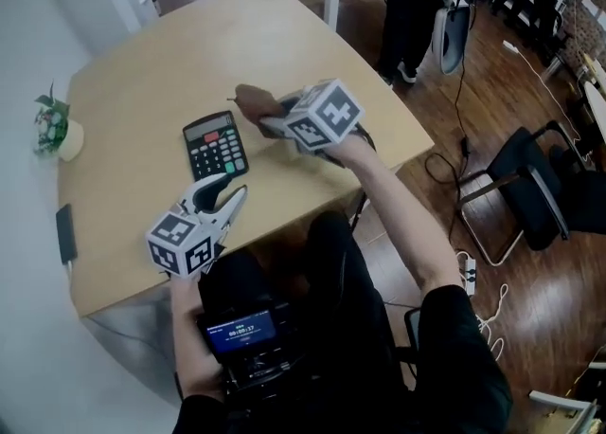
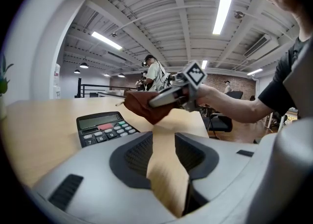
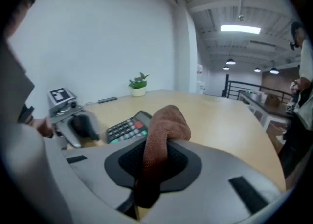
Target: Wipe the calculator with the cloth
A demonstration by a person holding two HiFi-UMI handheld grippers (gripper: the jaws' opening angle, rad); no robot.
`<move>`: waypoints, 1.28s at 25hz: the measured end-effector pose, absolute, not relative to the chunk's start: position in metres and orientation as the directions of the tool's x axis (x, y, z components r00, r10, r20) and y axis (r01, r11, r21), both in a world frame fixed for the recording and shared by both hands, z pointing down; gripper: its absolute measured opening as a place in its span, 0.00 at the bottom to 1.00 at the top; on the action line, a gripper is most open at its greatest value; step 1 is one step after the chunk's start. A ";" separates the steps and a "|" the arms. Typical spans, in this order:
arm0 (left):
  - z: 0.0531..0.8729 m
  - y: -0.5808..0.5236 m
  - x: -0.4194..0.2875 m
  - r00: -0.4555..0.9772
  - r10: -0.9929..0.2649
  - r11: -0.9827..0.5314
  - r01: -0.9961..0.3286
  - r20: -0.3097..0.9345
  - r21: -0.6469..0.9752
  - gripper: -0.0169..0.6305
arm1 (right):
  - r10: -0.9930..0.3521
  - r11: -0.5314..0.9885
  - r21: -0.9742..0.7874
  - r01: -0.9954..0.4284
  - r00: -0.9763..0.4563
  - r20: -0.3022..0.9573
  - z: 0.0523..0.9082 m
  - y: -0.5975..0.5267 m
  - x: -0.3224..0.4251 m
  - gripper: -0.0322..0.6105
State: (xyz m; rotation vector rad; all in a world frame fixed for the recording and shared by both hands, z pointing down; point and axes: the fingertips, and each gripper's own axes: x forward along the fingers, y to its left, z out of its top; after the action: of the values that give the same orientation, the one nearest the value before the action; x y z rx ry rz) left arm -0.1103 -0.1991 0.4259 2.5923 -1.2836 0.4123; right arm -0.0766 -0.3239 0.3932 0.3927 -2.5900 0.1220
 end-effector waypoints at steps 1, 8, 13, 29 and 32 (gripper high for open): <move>0.426 -0.199 -0.111 0.579 -0.741 -0.593 -0.802 0.341 0.073 0.26 | -0.293 0.944 0.017 -0.328 -0.817 0.497 0.392 -0.345 -0.089 0.15; 0.426 -0.194 -0.103 0.631 -0.704 -0.643 -0.761 0.326 0.084 0.26 | -0.066 0.997 0.000 -0.081 -0.816 0.574 0.423 -0.370 -0.161 0.13; 0.424 -0.194 -0.111 0.648 -0.685 -0.664 -0.744 0.333 0.080 0.27 | 0.076 0.997 -0.067 0.042 -0.759 0.647 0.426 -0.347 -0.147 0.13; 0.399 -0.174 -0.229 0.544 -0.815 -0.502 -0.835 0.201 0.224 0.28 | 0.009 0.965 -0.224 -0.137 -0.835 0.550 0.431 -0.238 -0.107 0.13; 0.367 -0.144 -0.193 0.641 -0.767 -0.599 -0.731 0.029 0.326 0.22 | -0.072 0.970 -0.162 -0.179 -0.855 0.514 0.415 -0.262 -0.101 0.13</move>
State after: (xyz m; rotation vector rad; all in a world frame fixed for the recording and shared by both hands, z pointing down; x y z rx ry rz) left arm -0.1928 -0.1438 0.3673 2.5550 -1.2017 -0.1630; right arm -0.1011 -0.2620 0.4145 0.1775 -2.5922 0.2781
